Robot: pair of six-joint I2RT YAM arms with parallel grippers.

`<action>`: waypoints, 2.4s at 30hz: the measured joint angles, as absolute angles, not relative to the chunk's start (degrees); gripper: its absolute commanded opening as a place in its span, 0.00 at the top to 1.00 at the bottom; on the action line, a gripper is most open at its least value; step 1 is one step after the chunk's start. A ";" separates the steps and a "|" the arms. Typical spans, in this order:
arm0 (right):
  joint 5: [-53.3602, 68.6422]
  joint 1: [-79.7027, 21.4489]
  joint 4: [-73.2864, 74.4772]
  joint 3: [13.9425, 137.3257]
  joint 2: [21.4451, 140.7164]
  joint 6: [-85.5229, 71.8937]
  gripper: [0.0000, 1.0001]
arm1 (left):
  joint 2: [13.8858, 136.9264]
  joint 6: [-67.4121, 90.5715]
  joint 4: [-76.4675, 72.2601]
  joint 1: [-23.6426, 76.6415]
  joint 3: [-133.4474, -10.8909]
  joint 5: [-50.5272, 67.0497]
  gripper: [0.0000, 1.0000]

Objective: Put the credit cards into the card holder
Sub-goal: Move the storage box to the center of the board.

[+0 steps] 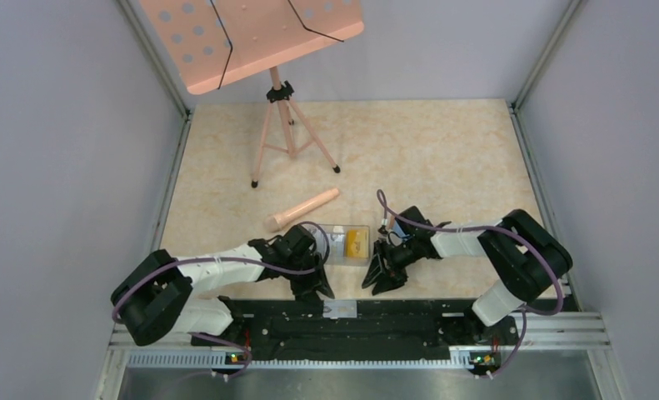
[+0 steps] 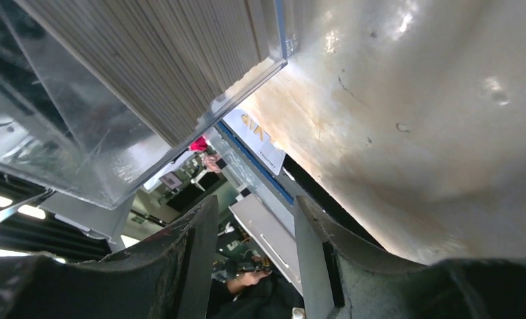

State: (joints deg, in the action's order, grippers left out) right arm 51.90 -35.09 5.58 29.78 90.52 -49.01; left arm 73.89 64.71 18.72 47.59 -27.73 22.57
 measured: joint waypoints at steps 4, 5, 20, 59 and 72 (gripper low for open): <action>50.30 -35.42 10.09 31.70 90.39 -48.51 0.53 | 71.68 63.16 22.17 48.58 -29.30 19.92 0.48; 49.63 -35.48 11.33 32.10 90.15 -48.47 0.53 | 70.50 63.05 22.94 48.88 -29.36 19.18 0.48; 45.63 -35.44 17.23 31.16 80.88 -52.42 0.53 | 56.07 71.68 25.32 54.61 -21.41 13.45 0.55; 34.17 -35.33 19.57 29.47 64.82 -45.41 0.51 | 45.30 75.37 28.10 63.46 -24.23 -3.77 0.57; 26.41 -52.60 21.04 31.73 65.98 -27.33 0.59 | 43.97 80.09 22.87 64.29 -14.26 1.65 0.65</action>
State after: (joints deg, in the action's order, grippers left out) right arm 26.41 -52.60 21.04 31.73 65.98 -27.33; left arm 43.97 80.09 22.87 64.29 -14.26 1.65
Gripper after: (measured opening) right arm 0.470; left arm 0.352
